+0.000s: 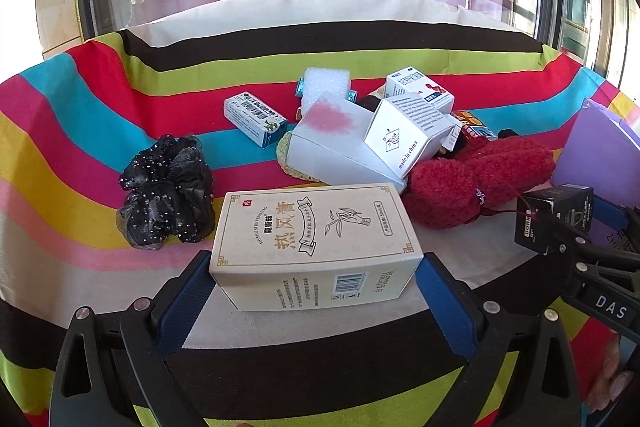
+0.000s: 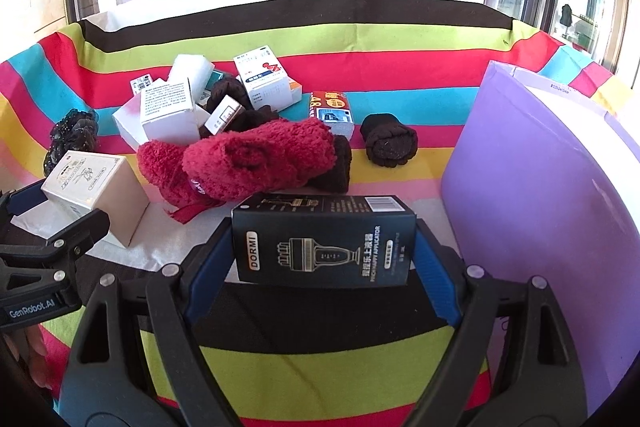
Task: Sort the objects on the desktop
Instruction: 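Grasp the white medicine box with the left gripper while the right lifts the black box, then carry both boxes into the purple-rimmed box and open both grippers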
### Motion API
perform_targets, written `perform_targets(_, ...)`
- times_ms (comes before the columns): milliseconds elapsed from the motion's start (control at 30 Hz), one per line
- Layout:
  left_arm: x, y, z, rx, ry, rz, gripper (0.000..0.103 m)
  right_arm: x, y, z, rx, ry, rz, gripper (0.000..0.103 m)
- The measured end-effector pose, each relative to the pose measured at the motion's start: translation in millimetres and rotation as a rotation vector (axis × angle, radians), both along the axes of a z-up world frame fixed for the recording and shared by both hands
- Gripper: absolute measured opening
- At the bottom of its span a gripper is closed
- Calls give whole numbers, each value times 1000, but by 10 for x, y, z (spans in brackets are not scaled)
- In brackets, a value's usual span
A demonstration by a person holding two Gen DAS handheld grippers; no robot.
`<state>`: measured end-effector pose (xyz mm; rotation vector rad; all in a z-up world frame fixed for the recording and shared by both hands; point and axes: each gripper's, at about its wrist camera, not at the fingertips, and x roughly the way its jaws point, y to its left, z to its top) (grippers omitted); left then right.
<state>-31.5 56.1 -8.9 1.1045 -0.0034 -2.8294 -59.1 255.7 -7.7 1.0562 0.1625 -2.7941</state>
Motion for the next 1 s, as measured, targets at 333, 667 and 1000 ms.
perform_targets(333,379,155,434,111,112,-15,99,548,287,737,-88,111,6,86)
perform_targets(667,575,1059,859,131,191,-249,99,762,1120,1134,-105,169,-143,86)
perform_targets(1000,562,2056,1038,43,217,-457,99,606,2053,1064,-57,113,-320,86)
